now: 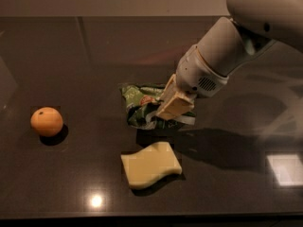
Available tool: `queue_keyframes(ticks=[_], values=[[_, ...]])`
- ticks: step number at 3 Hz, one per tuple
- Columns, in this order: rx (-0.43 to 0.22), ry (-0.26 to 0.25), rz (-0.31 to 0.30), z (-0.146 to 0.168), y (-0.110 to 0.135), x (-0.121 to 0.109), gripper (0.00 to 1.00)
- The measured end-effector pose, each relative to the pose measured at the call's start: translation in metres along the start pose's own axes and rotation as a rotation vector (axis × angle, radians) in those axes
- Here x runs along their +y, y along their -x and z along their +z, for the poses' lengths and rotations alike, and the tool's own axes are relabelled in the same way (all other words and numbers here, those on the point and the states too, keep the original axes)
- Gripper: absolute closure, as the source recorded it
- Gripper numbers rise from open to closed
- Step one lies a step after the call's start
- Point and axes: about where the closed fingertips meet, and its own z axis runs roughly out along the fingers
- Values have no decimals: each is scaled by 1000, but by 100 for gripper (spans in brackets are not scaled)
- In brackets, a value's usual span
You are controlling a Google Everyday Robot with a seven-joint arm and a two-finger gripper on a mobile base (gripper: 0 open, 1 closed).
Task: Move green jalapeno chip bag near sponge
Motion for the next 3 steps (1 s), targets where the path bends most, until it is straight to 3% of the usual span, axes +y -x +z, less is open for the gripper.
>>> queue_keyframes(ticks=[2,3], values=[[-9,70,14,-1,-11,18,39],[-8,69,11,-1,-9,19,16]])
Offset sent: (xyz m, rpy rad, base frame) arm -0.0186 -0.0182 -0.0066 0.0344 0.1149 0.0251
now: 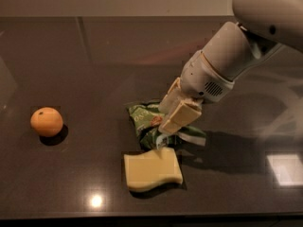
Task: Move green jalapeno chip bag near sponge
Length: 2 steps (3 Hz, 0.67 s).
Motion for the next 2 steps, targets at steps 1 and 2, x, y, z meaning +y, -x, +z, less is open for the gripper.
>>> queue_keyframes(ticks=[1,2], values=[[1,-1,-3,0,1,1,0],[1,-1,-3,0,1,1,0]])
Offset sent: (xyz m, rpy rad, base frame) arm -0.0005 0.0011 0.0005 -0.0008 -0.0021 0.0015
